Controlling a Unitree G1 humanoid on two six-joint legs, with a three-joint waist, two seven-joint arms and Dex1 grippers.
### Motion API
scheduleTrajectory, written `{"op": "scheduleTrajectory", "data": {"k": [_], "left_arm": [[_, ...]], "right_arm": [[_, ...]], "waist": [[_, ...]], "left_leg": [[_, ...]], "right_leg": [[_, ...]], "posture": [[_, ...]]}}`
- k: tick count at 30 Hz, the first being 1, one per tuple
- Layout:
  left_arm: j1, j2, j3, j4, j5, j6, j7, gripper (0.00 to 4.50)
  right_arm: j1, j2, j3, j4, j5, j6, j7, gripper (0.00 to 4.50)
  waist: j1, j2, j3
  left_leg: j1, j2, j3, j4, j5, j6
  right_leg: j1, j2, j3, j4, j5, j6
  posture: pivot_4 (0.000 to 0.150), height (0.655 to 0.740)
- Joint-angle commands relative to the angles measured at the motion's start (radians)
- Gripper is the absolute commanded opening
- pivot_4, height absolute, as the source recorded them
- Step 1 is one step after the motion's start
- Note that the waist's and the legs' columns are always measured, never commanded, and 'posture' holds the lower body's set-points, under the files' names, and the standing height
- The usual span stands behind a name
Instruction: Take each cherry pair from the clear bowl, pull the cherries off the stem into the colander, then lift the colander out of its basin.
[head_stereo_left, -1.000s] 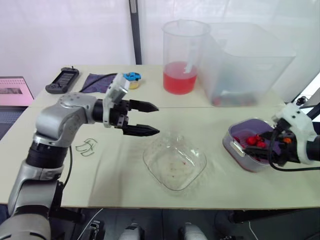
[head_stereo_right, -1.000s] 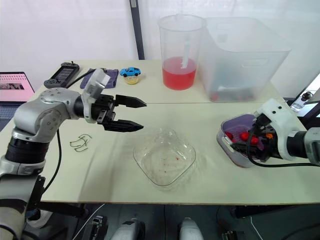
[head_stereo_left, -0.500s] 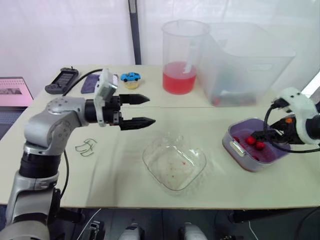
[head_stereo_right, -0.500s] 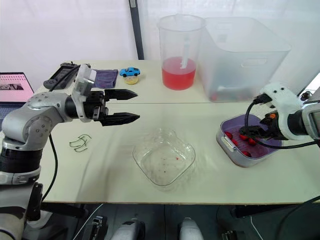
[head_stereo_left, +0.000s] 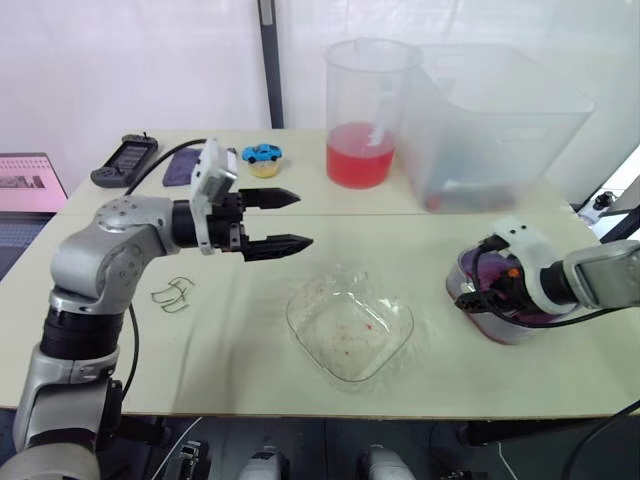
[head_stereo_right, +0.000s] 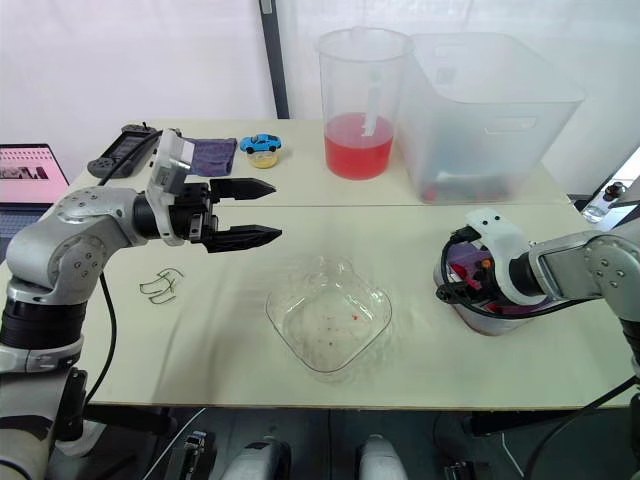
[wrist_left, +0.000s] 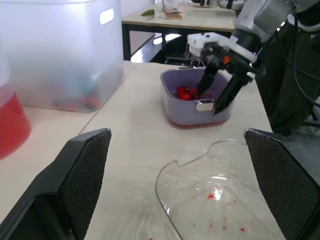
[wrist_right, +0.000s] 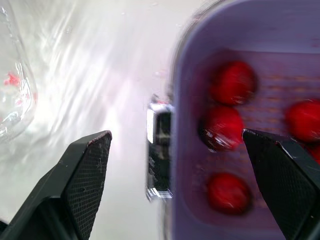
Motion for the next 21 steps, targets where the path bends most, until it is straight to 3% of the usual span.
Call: {"op": "scheduleTrajectory", "data": {"k": [1, 3, 8, 16, 20, 21], "left_arm": [[-0.002, 0.012, 0.018, -0.039, -0.008, -0.003, 0.008, 4.50], [0.001, 0.015, 0.016, -0.040, -0.004, -0.004, 0.011, 4.50], [0.009, 0.020, 0.008, -0.052, -0.004, 0.003, 0.011, 4.50], [-0.009, 0.019, -0.023, -0.040, 0.011, -0.001, 0.001, 4.50], [-0.035, 0.001, -0.035, -0.013, 0.024, -0.020, -0.008, 4.50], [-0.036, -0.003, -0.036, -0.011, 0.024, -0.023, -0.009, 4.50]], "right_arm": [[-0.009, 0.007, -0.020, -0.016, 0.020, 0.007, -0.043, 4.20], [-0.009, 0.011, -0.014, -0.016, 0.028, 0.007, -0.067, 3.59], [-0.017, -0.017, 0.024, -0.047, 0.081, 0.007, -0.087, 1.30], [0.007, -0.037, 0.008, -0.059, 0.129, 0.007, -0.152, 1.30], [0.008, -0.047, -0.002, -0.062, 0.154, 0.007, -0.175, 0.21], [0.007, -0.050, -0.001, -0.064, 0.159, 0.007, -0.178, 0.21]], "waist": [[0.001, 0.000, 0.000], [0.002, 0.000, 0.000], [0.000, 0.000, 0.000], [0.001, 0.000, 0.000], [0.001, 0.000, 0.000], [0.001, 0.000, 0.000]], "left_leg": [[0.000, 0.000, 0.000, 0.000, 0.000, 0.000], [0.000, 0.000, 0.000, 0.000, 0.000, 0.000], [0.000, 0.000, 0.000, 0.000, 0.000, 0.000], [0.000, 0.000, 0.000, 0.000, 0.000, 0.000], [0.000, 0.000, 0.000, 0.000, 0.000, 0.000], [0.000, 0.000, 0.000, 0.000, 0.000, 0.000]], "right_leg": [[0.000, 0.000, 0.000, 0.000, 0.000, 0.000], [0.000, 0.000, 0.000, 0.000, 0.000, 0.000], [0.000, 0.000, 0.000, 0.000, 0.000, 0.000], [0.000, 0.000, 0.000, 0.000, 0.000, 0.000], [0.000, 0.000, 0.000, 0.000, 0.000, 0.000], [0.000, 0.000, 0.000, 0.000, 0.000, 0.000]], "posture": [[0.150, 0.7337], [0.150, 0.7337], [0.150, 0.7337], [0.150, 0.7337], [0.150, 0.7337], [0.150, 0.7337]]}}
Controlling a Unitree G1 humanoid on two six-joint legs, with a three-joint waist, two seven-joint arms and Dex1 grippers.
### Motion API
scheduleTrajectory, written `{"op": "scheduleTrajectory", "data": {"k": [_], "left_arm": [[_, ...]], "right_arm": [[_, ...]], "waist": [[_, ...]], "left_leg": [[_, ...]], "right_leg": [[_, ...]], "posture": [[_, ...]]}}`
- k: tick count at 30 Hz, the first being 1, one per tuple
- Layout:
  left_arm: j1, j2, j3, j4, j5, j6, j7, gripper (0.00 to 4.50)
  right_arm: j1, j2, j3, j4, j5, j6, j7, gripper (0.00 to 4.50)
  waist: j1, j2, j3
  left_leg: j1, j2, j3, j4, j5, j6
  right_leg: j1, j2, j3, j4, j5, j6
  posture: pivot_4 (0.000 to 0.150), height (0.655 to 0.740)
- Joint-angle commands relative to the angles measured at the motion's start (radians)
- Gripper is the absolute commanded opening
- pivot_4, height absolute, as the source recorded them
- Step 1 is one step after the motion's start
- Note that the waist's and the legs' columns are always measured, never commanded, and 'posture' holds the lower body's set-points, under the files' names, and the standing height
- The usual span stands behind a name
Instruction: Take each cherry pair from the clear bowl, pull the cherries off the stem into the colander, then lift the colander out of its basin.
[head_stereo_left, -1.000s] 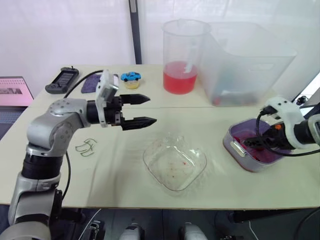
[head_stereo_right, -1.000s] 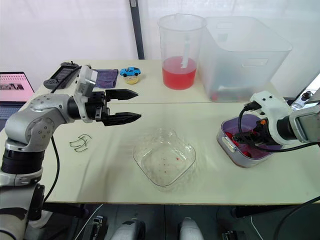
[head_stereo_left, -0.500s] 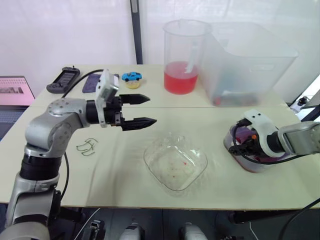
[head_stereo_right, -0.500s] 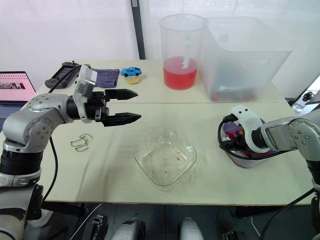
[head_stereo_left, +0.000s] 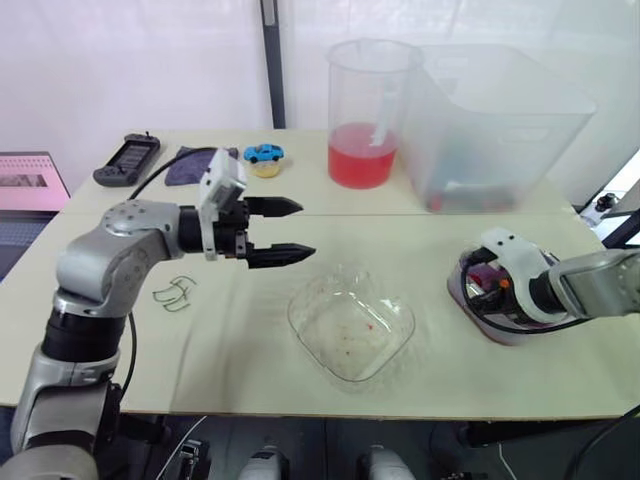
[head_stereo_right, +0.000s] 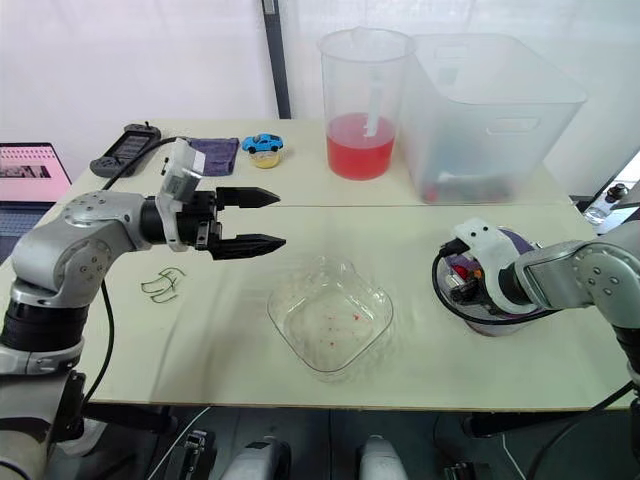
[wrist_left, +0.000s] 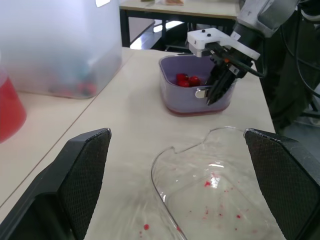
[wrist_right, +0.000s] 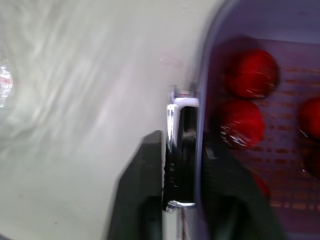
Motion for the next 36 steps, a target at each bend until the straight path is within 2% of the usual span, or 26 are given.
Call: {"op": "scheduleTrajectory", "data": {"k": [1, 11, 16, 24, 36], "left_arm": [[-0.026, -0.012, 0.006, -0.010, 0.003, -0.027, -0.005, 4.50], [-0.045, -0.042, -0.015, 0.017, 0.030, -0.055, -0.020, 4.50], [-0.049, -0.057, -0.028, 0.030, 0.048, -0.072, -0.026, 4.50], [-0.048, -0.079, -0.039, 0.035, 0.051, -0.079, -0.028, 4.50], [-0.080, -0.107, -0.065, 0.084, 0.085, -0.112, -0.062, 4.50]], "right_arm": [[-0.012, -0.024, -0.042, -0.025, 0.029, 0.006, -0.016, 0.21], [-0.027, -0.080, -0.054, -0.032, 0.073, 0.006, -0.038, 0.21], [-0.019, -0.125, -0.034, -0.082, 0.007, 0.006, -0.001, 0.21], [-0.093, -0.178, -0.037, -0.140, 0.005, 0.006, 0.075, 0.21], [-0.179, -0.247, -0.070, -0.124, 0.089, 0.006, 0.093, 0.21]], "waist": [[-0.001, 0.000, 0.000], [0.001, 0.000, 0.000], [0.002, 0.000, 0.000], [-0.002, 0.000, 0.000], [0.001, 0.000, 0.000]], "left_leg": [[0.000, 0.000, 0.000, 0.000, 0.000, 0.000], [0.000, 0.000, 0.000, 0.000, 0.000, 0.000], [0.000, 0.000, 0.000, 0.000, 0.000, 0.000], [0.000, 0.000, 0.000, 0.000, 0.000, 0.000], [0.000, 0.000, 0.000, 0.000, 0.000, 0.000]], "right_leg": [[0.000, 0.000, 0.000, 0.000, 0.000, 0.000], [0.000, 0.000, 0.000, 0.000, 0.000, 0.000], [0.000, 0.000, 0.000, 0.000, 0.000, 0.000], [-0.001, 0.000, 0.000, 0.000, 0.000, 0.000], [-0.001, 0.000, 0.000, 0.000, 0.000, 0.000]], "posture": [[0.150, 0.7337], [0.150, 0.7337], [0.150, 0.7337], [0.150, 0.7337], [0.150, 0.7337]]}}
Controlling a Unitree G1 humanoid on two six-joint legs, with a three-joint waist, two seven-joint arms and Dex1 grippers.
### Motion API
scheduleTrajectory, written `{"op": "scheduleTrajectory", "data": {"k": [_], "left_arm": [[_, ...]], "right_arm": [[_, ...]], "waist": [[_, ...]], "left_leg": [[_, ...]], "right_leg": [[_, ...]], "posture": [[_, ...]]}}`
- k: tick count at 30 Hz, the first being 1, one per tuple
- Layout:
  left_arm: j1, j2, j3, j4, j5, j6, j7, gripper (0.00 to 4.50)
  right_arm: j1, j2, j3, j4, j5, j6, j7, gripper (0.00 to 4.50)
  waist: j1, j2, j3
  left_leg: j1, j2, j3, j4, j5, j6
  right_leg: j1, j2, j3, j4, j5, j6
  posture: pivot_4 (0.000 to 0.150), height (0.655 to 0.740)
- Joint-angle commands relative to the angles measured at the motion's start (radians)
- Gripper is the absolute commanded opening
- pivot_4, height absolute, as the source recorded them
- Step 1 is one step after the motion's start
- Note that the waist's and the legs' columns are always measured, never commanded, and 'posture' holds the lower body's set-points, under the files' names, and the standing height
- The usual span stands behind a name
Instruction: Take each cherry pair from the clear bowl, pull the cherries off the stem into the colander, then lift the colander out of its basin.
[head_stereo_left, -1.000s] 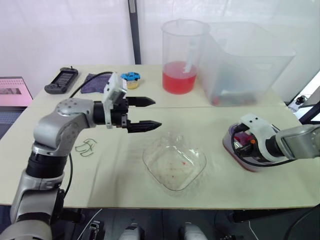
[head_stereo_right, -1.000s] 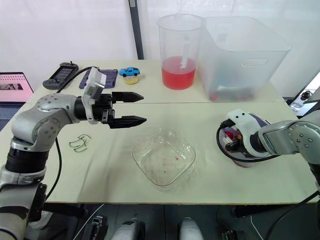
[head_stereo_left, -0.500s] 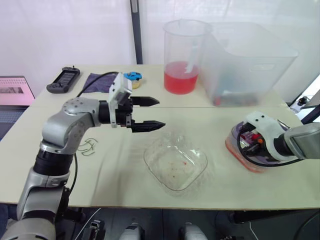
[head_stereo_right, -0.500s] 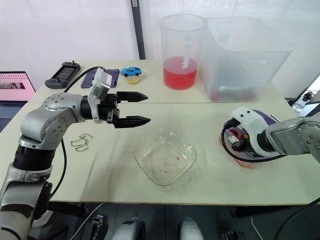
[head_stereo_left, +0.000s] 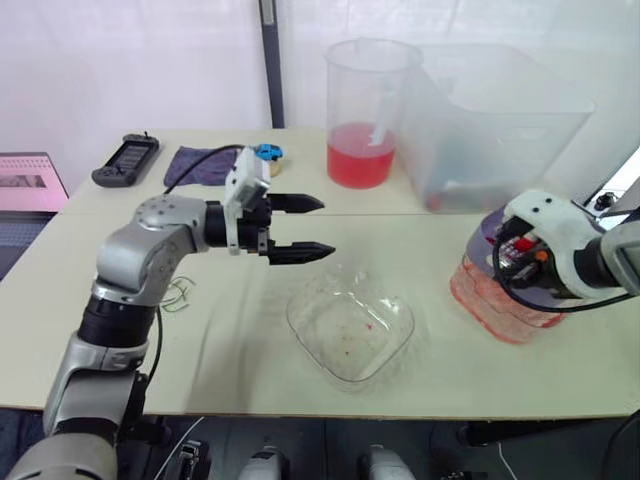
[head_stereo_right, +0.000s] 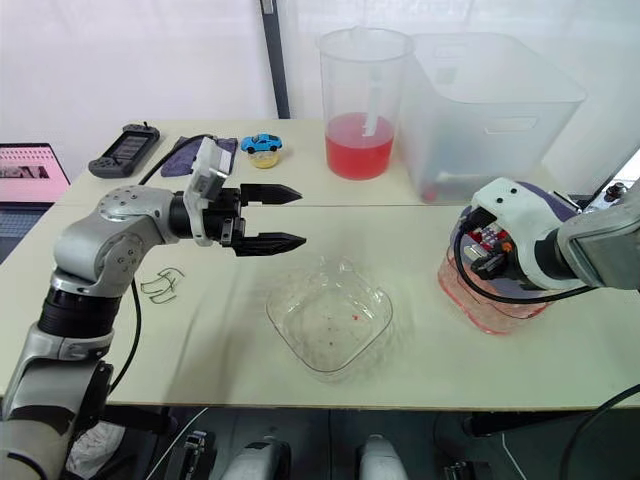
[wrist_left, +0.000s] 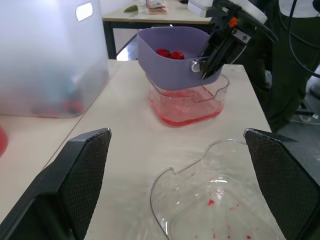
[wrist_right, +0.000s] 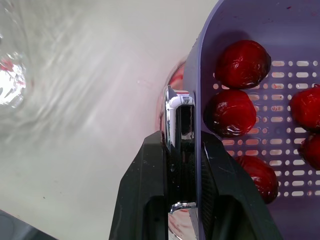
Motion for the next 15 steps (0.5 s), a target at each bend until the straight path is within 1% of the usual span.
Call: {"op": "scheduleTrajectory", "data": {"k": [1, 5, 9, 15], "left_arm": [[-0.029, -0.001, -0.004, -0.007, 0.010, -0.019, -0.013, 4.50], [-0.036, 0.005, -0.004, -0.010, 0.004, -0.003, -0.017, 4.50], [-0.056, 0.005, 0.002, 0.015, 0.004, 0.003, -0.021, 4.50], [-0.081, 0.008, -0.013, 0.064, 0.015, -0.011, -0.056, 4.50]], "right_arm": [[-0.048, -0.035, -0.044, -0.013, 0.040, 0.006, -0.018, 0.21], [-0.041, -0.057, -0.072, -0.014, 0.107, 0.006, -0.048, 0.21], [0.005, -0.051, -0.150, -0.019, 0.138, 0.006, -0.094, 0.21], [0.166, 0.040, -0.349, -0.062, 0.154, 0.006, -0.177, 0.21]], "waist": [[0.000, 0.000, 0.000], [0.000, 0.000, 0.000], [0.001, 0.000, 0.000], [0.002, 0.000, 0.000]], "left_leg": [[0.000, 0.000, 0.000, 0.000, 0.000, 0.000], [0.000, 0.000, 0.000, 0.000, 0.000, 0.000], [0.000, 0.000, 0.000, 0.000, 0.000, 0.000], [0.000, 0.000, 0.001, 0.000, 0.000, 0.000]], "right_leg": [[0.000, 0.000, 0.000, 0.000, 0.000, 0.000], [0.000, 0.000, 0.000, 0.000, 0.000, 0.000], [0.000, 0.000, 0.000, 0.000, 0.000, 0.000], [0.000, 0.000, 0.000, 0.000, 0.000, 0.000]], "posture": [[0.150, 0.7337], [0.150, 0.7337], [0.150, 0.7337], [0.150, 0.7337]]}}
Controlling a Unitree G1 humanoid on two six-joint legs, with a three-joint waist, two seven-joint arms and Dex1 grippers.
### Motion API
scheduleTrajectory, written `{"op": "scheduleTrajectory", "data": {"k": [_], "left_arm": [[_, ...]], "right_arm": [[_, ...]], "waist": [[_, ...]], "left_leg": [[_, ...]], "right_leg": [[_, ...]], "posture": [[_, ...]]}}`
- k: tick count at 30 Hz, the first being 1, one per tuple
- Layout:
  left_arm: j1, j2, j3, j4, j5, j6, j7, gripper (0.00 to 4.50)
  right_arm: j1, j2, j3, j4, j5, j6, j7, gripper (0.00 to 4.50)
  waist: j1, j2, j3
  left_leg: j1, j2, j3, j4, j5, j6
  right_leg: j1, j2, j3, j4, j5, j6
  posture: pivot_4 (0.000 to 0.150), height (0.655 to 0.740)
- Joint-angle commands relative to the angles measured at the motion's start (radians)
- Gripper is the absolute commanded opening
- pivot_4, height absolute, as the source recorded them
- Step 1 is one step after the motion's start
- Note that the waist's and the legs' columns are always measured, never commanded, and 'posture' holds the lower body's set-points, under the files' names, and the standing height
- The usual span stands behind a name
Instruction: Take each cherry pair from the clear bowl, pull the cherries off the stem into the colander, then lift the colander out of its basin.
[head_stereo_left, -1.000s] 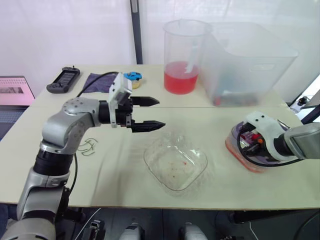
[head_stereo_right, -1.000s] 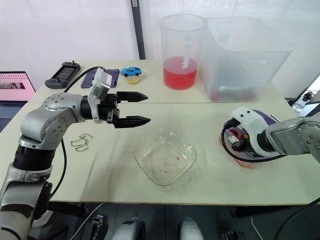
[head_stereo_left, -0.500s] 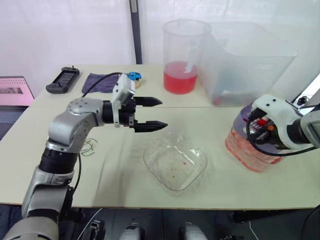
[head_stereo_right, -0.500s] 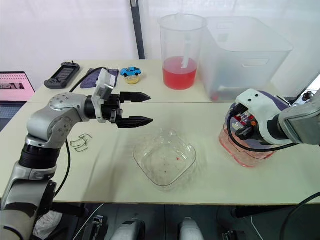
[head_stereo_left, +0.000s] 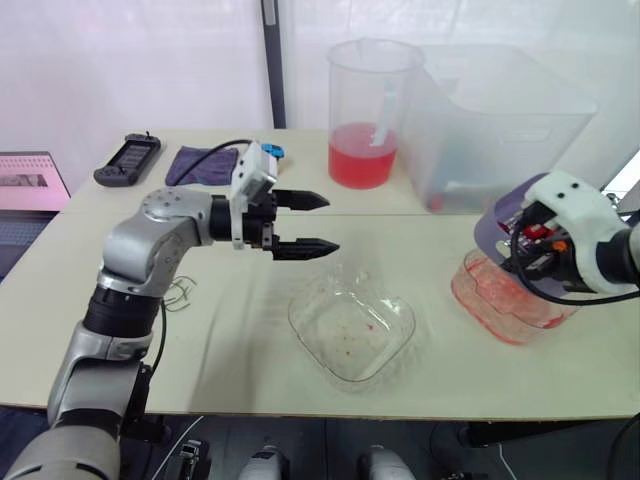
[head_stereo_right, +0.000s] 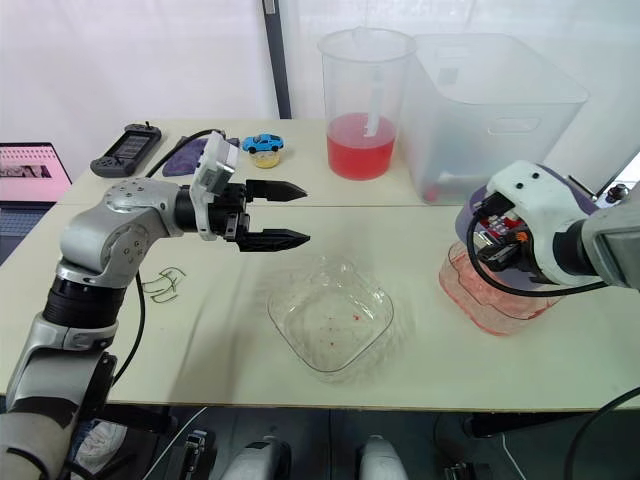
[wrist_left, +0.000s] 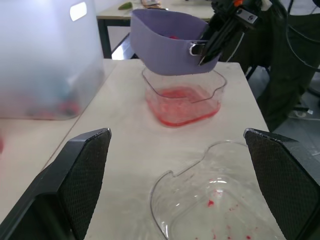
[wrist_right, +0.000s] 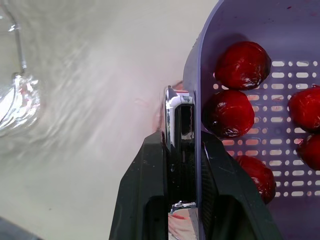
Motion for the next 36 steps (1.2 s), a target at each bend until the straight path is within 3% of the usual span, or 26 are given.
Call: {"op": "scheduleTrajectory", "data": {"k": [1, 8, 17, 23, 29, 36], "left_arm": [[-0.039, 0.005, 0.006, 0.019, 0.011, -0.022, -0.027, 4.50], [-0.077, -0.007, -0.005, 0.063, 0.025, -0.024, -0.063, 4.50], [-0.063, -0.005, 0.004, 0.046, 0.019, 0.003, -0.051, 4.50], [-0.032, 0.027, 0.025, 0.017, 0.004, 0.036, -0.051, 4.50], [0.003, 0.059, 0.037, -0.010, 0.001, 0.039, -0.049, 4.50], [0.052, 0.088, 0.069, -0.049, 0.001, 0.038, -0.013, 4.50]], "right_arm": [[0.064, 0.051, -0.139, -0.062, 0.010, -0.006, -0.036, 0.21], [0.170, 0.140, -0.304, -0.024, 0.123, -0.023, -0.118, 0.21], [0.313, -0.010, -0.293, 0.110, 0.505, -0.253, -0.328, 0.21], [0.365, -0.095, -0.261, 0.136, 0.587, -0.342, -0.344, 0.21], [0.360, -0.175, -0.222, 0.138, 0.503, -0.327, -0.268, 0.21], [0.324, -0.288, -0.120, 0.074, 0.287, -0.286, -0.029, 0.21]], "waist": [[0.000, 0.000, 0.000], [0.000, 0.000, 0.000], [-0.002, 0.000, 0.000], [-0.005, 0.000, 0.000], [-0.003, 0.000, 0.000], [-0.003, 0.000, 0.000]], "left_leg": [[0.000, 0.000, 0.000, 0.000, 0.000, 0.000], [0.000, 0.000, 0.000, 0.000, 0.000, 0.000], [0.000, 0.000, 0.000, 0.000, 0.000, 0.000], [0.000, 0.001, 0.000, 0.000, 0.000, 0.000], [0.000, 0.001, 0.000, 0.000, 0.000, 0.000], [0.000, 0.001, 0.000, 0.000, 0.000, 0.000]], "right_leg": [[0.000, 0.000, 0.000, 0.000, 0.000, 0.000], [0.000, 0.000, 0.000, 0.000, 0.000, 0.000], [0.000, 0.000, 0.000, 0.000, 0.000, 0.000], [0.000, 0.001, 0.000, 0.000, 0.000, 0.000], [0.000, 0.001, 0.000, 0.000, 0.000, 0.000], [0.000, 0.001, 0.000, -0.001, 0.000, 0.000]], "posture": [[0.150, 0.7337], [0.150, 0.7337], [0.150, 0.7337], [0.150, 0.7337], [0.150, 0.7337], [0.150, 0.7337]]}}
